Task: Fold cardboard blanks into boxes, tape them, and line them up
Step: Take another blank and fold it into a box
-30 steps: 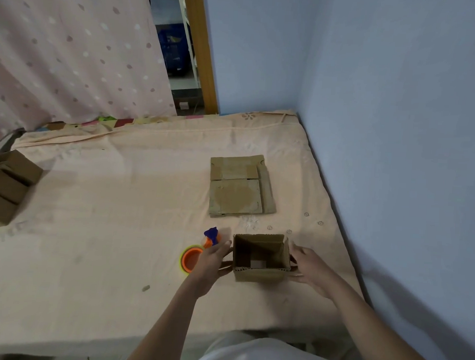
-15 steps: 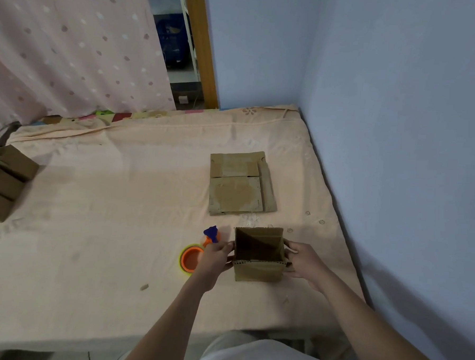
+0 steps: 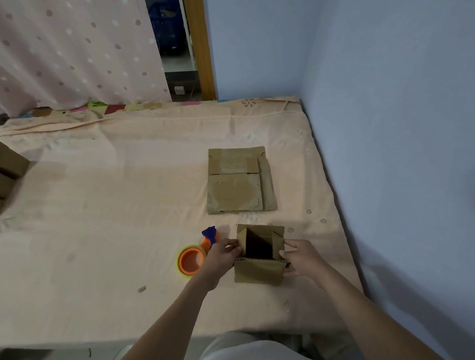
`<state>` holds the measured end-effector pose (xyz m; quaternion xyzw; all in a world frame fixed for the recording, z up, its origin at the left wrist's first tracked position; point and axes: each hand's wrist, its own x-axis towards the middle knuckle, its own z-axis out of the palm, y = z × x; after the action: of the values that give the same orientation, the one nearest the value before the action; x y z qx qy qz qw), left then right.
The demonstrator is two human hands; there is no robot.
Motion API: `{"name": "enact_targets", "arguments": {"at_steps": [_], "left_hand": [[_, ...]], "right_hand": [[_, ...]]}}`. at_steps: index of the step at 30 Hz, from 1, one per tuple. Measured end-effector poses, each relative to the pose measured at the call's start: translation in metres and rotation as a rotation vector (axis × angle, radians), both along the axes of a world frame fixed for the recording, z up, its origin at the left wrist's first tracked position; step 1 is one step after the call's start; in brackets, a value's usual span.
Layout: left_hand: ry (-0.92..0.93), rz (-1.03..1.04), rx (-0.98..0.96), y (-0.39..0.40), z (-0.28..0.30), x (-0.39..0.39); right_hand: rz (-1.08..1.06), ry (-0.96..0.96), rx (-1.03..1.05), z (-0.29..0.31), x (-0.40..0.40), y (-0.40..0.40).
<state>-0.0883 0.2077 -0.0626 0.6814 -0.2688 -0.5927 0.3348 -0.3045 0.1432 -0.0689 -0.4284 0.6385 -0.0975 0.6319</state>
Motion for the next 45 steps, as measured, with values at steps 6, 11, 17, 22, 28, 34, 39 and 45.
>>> {"name": "enact_targets", "arguments": {"at_steps": [6,11,17,22,28,34,39,45], "left_hand": [[0.116,-0.013,0.009,0.023,-0.007,0.004],[0.127,0.006,-0.001,0.031,-0.009,0.001],[0.103,0.017,0.021,0.046,-0.02,0.002],[0.048,0.047,0.052,0.059,-0.028,-0.01],[-0.083,0.13,0.027,0.056,-0.037,-0.019],[-0.084,0.207,0.073,0.051,-0.039,-0.016],[-0.112,0.234,0.119,0.054,-0.044,-0.017],[-0.226,0.225,0.126,0.051,-0.043,-0.022]], "right_hand": [[0.004,0.006,-0.049,0.003,-0.008,0.024],[-0.042,-0.058,-0.103,-0.002,-0.015,0.03],[-0.066,-0.077,-0.111,-0.017,-0.016,0.044],[-0.059,-0.026,-0.125,-0.032,-0.016,0.059],[-0.057,0.059,-0.211,-0.031,-0.011,0.063],[-0.035,0.129,-0.211,-0.031,-0.017,0.059],[-0.064,0.139,-0.185,-0.033,-0.016,0.065],[-0.057,0.187,-0.212,-0.035,-0.011,0.065]]}}
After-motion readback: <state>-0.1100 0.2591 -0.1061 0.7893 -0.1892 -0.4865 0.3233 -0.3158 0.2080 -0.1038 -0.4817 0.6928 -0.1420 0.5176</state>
